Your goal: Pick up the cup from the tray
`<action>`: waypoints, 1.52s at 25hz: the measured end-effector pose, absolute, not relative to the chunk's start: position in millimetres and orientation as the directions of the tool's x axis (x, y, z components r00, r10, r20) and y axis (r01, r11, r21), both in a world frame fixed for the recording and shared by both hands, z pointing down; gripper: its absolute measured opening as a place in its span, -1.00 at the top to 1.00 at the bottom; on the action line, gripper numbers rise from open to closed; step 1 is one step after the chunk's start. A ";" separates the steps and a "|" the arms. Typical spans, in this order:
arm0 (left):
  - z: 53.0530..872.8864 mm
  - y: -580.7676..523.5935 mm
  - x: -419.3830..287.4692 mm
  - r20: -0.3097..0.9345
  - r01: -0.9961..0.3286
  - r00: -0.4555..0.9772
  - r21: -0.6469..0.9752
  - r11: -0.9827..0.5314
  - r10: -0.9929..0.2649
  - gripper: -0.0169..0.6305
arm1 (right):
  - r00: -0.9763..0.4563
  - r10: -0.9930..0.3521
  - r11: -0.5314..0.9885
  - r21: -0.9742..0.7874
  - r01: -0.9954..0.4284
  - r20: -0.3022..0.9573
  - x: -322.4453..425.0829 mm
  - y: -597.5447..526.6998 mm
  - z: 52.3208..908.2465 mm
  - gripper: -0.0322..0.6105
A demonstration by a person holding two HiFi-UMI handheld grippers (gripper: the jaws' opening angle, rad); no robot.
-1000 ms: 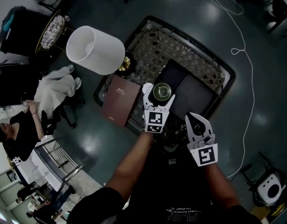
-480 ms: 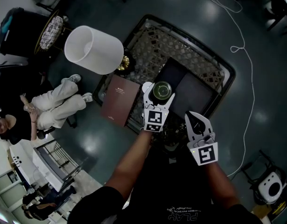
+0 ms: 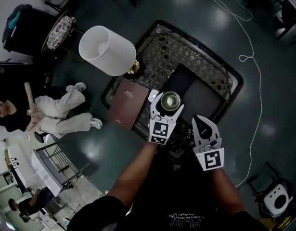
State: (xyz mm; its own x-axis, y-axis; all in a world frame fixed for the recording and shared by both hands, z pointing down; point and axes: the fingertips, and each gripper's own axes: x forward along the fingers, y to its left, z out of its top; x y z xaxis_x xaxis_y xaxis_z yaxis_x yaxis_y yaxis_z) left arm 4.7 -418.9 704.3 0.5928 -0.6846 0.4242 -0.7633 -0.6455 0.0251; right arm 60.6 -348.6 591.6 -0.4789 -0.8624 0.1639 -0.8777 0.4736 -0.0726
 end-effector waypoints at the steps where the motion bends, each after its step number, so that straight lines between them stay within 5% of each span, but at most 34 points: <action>1: 699.3 -414.2 4.9 0.424 -0.756 0.601 0.026 -0.654 -0.678 -0.22 | -0.481 -0.862 0.476 -0.072 -0.877 0.163 59.3 -347.3 591.2 0.87; 23: 548.0 -351.9 -13.9 0.252 -0.746 0.641 -0.018 -0.666 -0.725 -0.22 | -0.513 -0.854 0.514 -0.003 -0.858 0.084 49.9 -318.4 533.1 0.87; 38: 530.7 -349.5 -6.6 0.222 -0.749 0.643 -0.016 -0.663 -0.733 -0.22 | -0.492 -0.870 0.492 0.034 -0.870 0.027 60.8 -340.8 504.7 0.87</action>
State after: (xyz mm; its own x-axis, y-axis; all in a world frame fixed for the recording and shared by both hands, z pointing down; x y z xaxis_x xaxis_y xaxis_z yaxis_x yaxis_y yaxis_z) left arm -6.6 -349.5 530.7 0.6434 -0.7327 0.2220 -0.7488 -0.6625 -0.0165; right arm 60.8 -340.8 504.7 -0.4915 -0.8704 0.0272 -0.8698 0.4922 0.0343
